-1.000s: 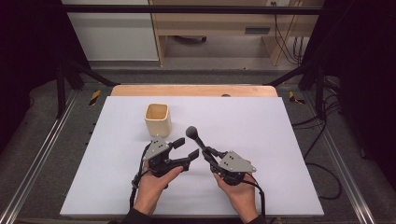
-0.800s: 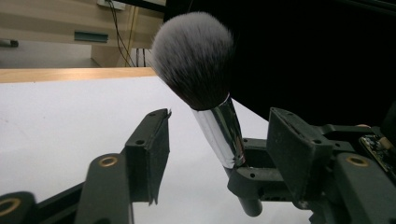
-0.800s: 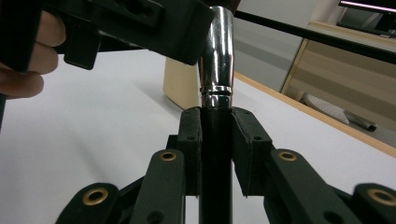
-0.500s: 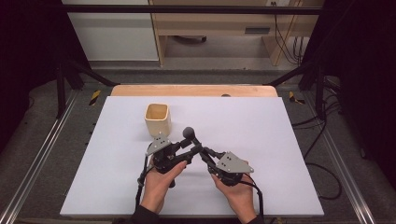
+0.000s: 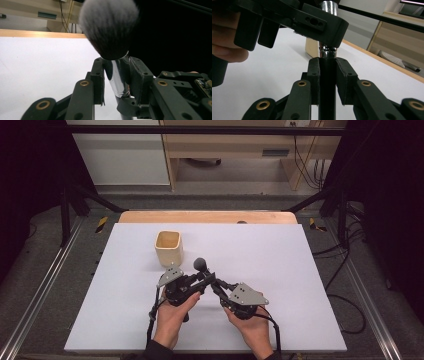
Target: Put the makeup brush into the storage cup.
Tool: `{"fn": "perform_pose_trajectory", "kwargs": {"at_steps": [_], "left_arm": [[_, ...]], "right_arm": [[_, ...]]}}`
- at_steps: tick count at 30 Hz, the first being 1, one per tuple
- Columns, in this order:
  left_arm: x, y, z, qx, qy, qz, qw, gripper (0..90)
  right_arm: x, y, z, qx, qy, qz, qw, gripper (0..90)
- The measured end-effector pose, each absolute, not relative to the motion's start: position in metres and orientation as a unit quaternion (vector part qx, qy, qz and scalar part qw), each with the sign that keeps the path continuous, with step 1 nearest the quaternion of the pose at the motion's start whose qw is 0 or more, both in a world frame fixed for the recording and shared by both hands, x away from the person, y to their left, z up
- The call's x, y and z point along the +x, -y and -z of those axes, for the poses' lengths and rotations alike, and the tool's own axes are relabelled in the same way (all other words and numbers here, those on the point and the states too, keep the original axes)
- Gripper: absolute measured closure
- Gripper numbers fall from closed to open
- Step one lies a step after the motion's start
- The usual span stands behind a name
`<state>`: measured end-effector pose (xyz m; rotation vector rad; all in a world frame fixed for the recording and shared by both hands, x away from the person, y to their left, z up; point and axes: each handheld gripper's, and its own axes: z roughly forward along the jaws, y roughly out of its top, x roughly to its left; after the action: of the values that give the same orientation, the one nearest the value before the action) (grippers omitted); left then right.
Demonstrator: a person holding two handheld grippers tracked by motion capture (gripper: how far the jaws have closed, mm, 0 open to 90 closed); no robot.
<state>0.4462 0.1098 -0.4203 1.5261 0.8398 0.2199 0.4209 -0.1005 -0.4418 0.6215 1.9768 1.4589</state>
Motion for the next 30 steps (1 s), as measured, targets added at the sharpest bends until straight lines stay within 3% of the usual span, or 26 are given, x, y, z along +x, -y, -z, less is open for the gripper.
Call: {"fn": "perform_pose_trajectory", "kwargs": {"at_steps": [7, 22, 30], "left_arm": [[0.445, -0.108, 0.418, 0.671, -0.357, -0.105, 0.641, 69.9], [0.447, -0.120, 0.410, 0.680, -0.355, -0.166, 0.620, 70.1], [0.445, -0.127, 0.407, 0.680, -0.355, -0.183, 0.615, 70.2]], "right_arm": [[0.422, 0.101, 0.442, 0.238, -0.744, -0.552, 0.292, 73.5], [0.432, 0.107, 0.444, 0.293, -0.748, -0.526, 0.278, 21.0], [0.435, 0.114, 0.445, 0.313, -0.748, -0.517, 0.275, 10.5]]}}
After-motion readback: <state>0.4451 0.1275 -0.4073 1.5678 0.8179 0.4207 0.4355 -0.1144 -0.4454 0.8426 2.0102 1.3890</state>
